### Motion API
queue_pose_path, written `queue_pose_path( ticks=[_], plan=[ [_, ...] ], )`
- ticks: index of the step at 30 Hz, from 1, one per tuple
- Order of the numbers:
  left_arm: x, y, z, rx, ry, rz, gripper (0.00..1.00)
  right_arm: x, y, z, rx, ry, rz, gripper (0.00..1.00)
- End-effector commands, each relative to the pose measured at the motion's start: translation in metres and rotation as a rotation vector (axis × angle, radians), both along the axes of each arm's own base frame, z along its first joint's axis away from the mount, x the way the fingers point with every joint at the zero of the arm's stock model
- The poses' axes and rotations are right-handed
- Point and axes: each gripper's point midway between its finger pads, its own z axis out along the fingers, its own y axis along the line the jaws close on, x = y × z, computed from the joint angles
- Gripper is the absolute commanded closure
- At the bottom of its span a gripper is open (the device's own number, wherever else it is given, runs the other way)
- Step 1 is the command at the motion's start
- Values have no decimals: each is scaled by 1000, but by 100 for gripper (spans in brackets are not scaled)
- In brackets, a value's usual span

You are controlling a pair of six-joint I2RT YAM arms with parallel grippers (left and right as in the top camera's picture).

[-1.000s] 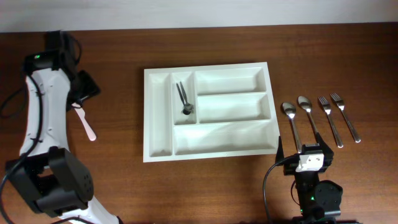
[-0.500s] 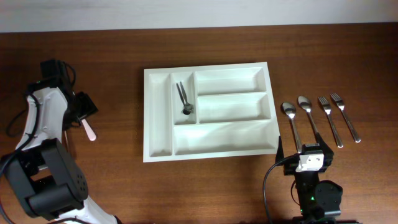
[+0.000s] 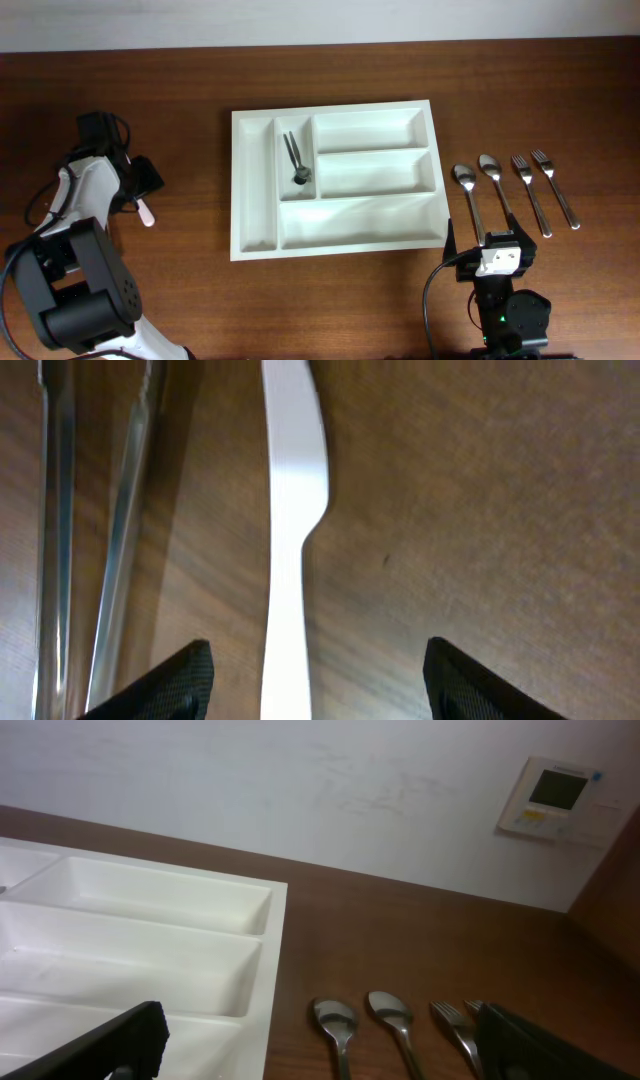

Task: Pack container
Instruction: 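Reach left gripper to the white plastic knife and grasp it, then carry the white knife into the leftmost tray compartment, release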

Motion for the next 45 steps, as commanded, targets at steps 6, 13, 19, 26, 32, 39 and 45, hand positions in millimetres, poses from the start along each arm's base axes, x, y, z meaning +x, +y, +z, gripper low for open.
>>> queue_pose_path(
  ticks=[6, 13, 19, 26, 32, 39, 45],
  plan=[
    [-6, -2, -28, -13, 48, -45, 34, 0, 2, -2, -7, 3, 10, 1],
    [-11, -1, -50, -30, 95, -38, 34, 0, 2, -2, -7, 3, 10, 1],
    [-18, 0, -67, -45, 136, -32, 34, 0, 2, -3, -7, 3, 10, 1],
    [-23, -2, -75, -60, 167, -32, 73, 0, 2, -2, -7, 3, 10, 1],
    [-25, -3, -75, -62, 173, -32, 98, 0, 2, -2, -7, 3, 10, 1],
    [-6, -16, -57, -153, 115, -54, 98, 0, 2, -3, -7, 3, 10, 1],
    [20, -25, -10, -214, 66, -83, 98, 0, 2, -2, -7, 3, 10, 1]
  ],
)
